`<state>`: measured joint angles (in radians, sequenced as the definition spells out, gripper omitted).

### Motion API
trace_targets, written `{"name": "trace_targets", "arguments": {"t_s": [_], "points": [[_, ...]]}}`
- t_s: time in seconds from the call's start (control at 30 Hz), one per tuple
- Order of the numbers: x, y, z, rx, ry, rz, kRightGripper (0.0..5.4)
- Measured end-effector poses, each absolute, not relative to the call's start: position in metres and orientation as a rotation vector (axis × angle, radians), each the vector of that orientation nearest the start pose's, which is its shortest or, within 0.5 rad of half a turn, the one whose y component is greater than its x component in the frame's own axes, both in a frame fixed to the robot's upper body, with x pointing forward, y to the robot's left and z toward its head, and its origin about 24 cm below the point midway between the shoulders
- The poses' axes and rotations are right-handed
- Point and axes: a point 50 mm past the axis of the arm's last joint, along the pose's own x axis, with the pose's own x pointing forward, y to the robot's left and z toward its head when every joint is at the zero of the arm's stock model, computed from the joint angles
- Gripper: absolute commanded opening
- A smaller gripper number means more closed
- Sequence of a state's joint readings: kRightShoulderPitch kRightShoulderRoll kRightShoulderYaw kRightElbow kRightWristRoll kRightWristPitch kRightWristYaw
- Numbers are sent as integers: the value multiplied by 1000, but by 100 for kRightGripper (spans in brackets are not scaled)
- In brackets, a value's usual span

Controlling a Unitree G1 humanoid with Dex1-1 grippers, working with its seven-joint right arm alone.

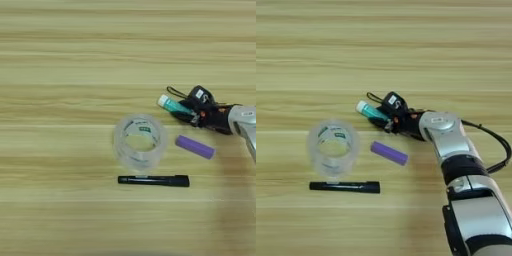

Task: Move the objects on the table

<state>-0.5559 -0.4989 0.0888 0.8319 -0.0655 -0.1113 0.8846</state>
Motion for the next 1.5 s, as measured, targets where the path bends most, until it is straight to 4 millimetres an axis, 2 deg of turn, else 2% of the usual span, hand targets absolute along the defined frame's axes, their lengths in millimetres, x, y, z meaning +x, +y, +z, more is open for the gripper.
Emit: {"name": "trace_targets", "arguments": {"t_s": [0.53,0.77,0.93,1.13,1.5], "points": [[327,-229,41,-466,406,806,168],[330,-214,67,-445,275,875,168],[319,-202,77,-408,227,943,168],[304,-186,99,-392,144,1018,168],[282,-170,108,-366,108,1102,168]]}}
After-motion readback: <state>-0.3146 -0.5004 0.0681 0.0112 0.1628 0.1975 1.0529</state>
